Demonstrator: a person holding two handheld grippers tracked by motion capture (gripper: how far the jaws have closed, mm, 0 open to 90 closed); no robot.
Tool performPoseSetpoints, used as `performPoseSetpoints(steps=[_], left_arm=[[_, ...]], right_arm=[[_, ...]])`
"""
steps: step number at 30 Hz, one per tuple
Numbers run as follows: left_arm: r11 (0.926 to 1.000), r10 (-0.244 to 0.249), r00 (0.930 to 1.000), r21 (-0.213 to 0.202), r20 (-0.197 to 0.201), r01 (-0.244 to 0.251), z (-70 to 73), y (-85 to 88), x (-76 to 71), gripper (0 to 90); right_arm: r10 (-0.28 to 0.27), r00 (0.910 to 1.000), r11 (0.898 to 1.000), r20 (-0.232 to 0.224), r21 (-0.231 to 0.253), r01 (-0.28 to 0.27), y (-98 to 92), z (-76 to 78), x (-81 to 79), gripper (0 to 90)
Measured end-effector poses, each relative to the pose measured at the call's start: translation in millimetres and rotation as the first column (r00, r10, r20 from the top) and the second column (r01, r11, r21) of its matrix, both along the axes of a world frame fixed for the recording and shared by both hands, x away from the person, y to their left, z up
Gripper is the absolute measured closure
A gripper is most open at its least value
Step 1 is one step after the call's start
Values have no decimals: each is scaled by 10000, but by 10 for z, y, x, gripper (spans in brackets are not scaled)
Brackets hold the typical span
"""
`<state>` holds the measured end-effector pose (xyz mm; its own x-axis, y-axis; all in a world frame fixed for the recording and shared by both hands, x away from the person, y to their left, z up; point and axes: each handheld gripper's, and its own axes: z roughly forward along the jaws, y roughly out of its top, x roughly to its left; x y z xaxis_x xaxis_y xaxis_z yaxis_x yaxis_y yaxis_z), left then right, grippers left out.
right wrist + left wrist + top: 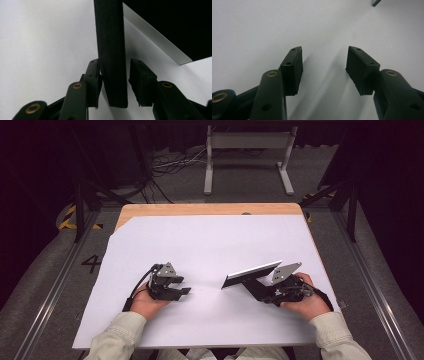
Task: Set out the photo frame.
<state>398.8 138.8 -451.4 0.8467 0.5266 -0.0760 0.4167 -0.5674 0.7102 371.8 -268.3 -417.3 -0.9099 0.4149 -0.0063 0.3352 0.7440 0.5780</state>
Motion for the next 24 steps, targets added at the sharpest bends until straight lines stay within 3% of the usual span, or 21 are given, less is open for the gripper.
performPoseSetpoints(steps=[12, 24], left_arm=[[9997, -230, 9996, -52, 153, 230, 38, -53, -4, 474], [9967, -577, 9977, -559, 351, 596, 161, -202, 16, 498]], right_arm=[[-35, 9991, 9984, 425, 572, 11, -92, 173, -66, 611], [-437, 9935, 9953, 1055, 903, 342, -277, 278, -155, 636]])
